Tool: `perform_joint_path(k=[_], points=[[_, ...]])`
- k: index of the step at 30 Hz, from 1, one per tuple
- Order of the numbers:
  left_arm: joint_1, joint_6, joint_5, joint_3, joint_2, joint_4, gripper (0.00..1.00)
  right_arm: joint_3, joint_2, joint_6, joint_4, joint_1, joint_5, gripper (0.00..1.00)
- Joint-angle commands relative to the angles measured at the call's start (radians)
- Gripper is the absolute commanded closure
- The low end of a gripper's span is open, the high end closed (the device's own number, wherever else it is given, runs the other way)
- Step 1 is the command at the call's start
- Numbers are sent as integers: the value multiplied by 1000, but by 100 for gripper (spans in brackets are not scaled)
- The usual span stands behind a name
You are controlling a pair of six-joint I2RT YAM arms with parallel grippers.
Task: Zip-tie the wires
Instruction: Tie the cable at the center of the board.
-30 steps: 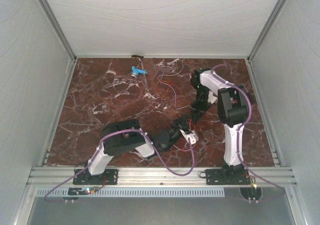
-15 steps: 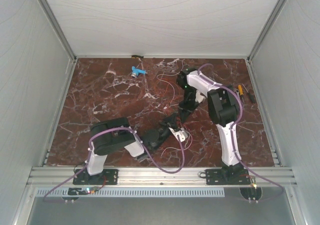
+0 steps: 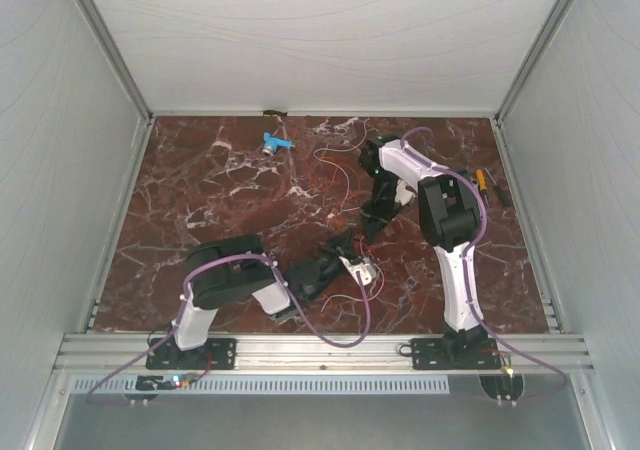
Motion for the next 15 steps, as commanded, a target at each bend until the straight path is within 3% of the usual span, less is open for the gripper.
perform_joint_path(k=[1,15], points=[[0,11,15,45,33,262,100,3,8,-4,-13,-4,6,100],[0,34,21,77,72,262,100,4,19,-17,-13,-9,0,100]])
